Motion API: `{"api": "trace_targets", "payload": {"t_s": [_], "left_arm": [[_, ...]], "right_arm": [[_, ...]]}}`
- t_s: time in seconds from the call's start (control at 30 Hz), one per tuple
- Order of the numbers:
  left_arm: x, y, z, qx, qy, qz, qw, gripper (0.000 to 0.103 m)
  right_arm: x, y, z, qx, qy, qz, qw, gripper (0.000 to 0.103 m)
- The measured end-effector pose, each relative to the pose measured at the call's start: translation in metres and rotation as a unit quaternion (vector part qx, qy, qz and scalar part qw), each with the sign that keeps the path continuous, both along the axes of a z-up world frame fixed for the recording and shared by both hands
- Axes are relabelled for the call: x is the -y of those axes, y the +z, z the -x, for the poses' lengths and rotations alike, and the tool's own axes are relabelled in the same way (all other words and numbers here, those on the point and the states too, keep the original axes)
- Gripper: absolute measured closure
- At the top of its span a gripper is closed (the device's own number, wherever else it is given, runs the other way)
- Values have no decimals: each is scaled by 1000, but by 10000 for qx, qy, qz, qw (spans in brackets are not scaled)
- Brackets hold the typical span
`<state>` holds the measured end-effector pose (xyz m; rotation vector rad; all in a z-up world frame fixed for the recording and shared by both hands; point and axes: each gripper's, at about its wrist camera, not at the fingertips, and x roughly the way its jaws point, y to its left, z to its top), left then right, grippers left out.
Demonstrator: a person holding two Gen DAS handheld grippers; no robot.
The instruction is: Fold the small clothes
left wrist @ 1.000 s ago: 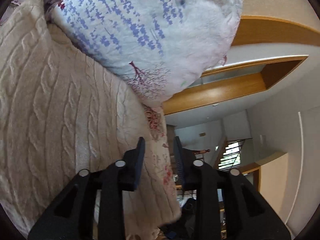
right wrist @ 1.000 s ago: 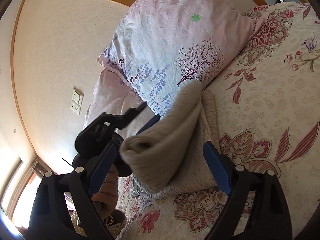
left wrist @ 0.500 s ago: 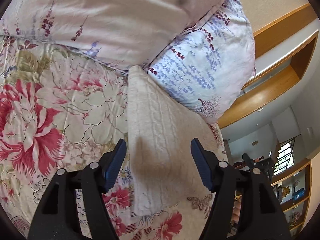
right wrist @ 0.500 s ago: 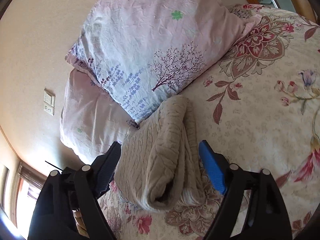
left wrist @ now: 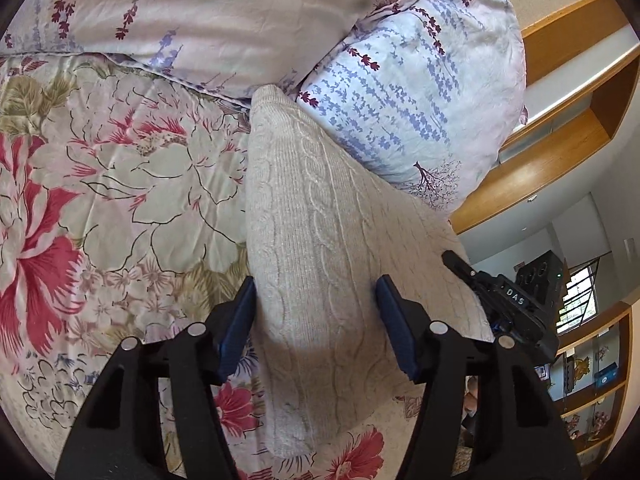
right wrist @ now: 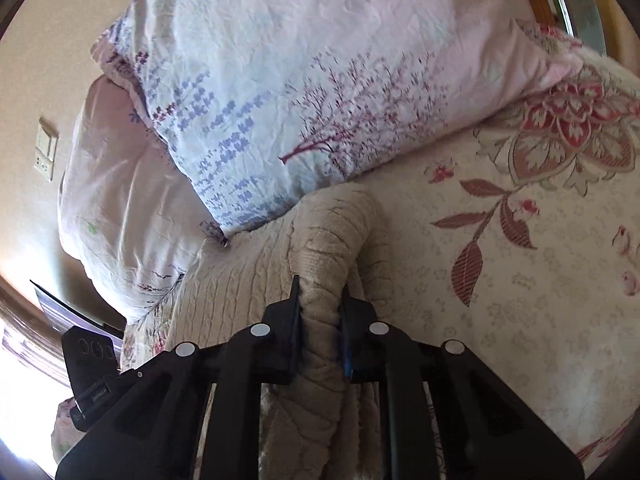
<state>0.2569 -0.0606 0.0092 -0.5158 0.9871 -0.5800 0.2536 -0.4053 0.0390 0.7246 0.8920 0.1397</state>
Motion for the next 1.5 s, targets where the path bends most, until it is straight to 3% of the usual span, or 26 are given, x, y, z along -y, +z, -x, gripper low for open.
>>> {"api": "trace_targets", "payload": {"t_s": [0.17, 0.27, 0.37, 0.5, 0.6, 0.73, 0.93, 1.07, 1.1, 1.2, 1.3, 1.37, 1.5], "left_arm": [[5, 3, 6, 125, -75, -64, 9999, 47], [9, 6, 9, 217, -130, -179, 9995, 47], [14, 8, 12, 304, -203, -281, 9989, 47], [16, 8, 12, 326, -227, -338, 9986, 45], [15, 5, 12, 190, -262, -250, 9992, 42], [4, 7, 17, 76, -251, -33, 9997, 42], [-11, 7, 31, 32, -246, -30, 9997, 49], [-12, -2, 37, -181, -313, 23, 9993, 54], [-11, -5, 38, -226, -331, 47, 9992, 56], [-6, -8, 41, -283, -411, 96, 9987, 64], [-3, -6, 45, -237, -441, 89, 9987, 79], [-3, -4, 47, -231, -442, 120, 9987, 80], [-1, -6, 50, -189, -466, 31, 9987, 81]], "right_arm": [[-8, 45, 12, 733, 23, 717, 9947, 92], [-4, 31, 6, 295, -27, 1100, 9935, 93], [11, -6, 1, -346, -190, 928, 9949, 93], [20, -27, 1, -564, -355, 525, 9964, 93], [22, -22, 3, -537, -307, 478, 9969, 87], [31, -1, 29, -246, -400, 223, 9986, 58], [25, 22, 77, 123, -129, 9, 9998, 56], [9, 21, 88, 87, 202, 69, 9997, 56], [4, 20, 88, 41, 249, 184, 9995, 57], [-2, 14, 86, -22, 318, 369, 9988, 90], [-1, 30, 91, 320, 160, 481, 9982, 92], [-3, 44, 94, 510, 84, 697, 9962, 92], [-5, 29, 91, 80, 93, 1063, 9943, 92]]}}
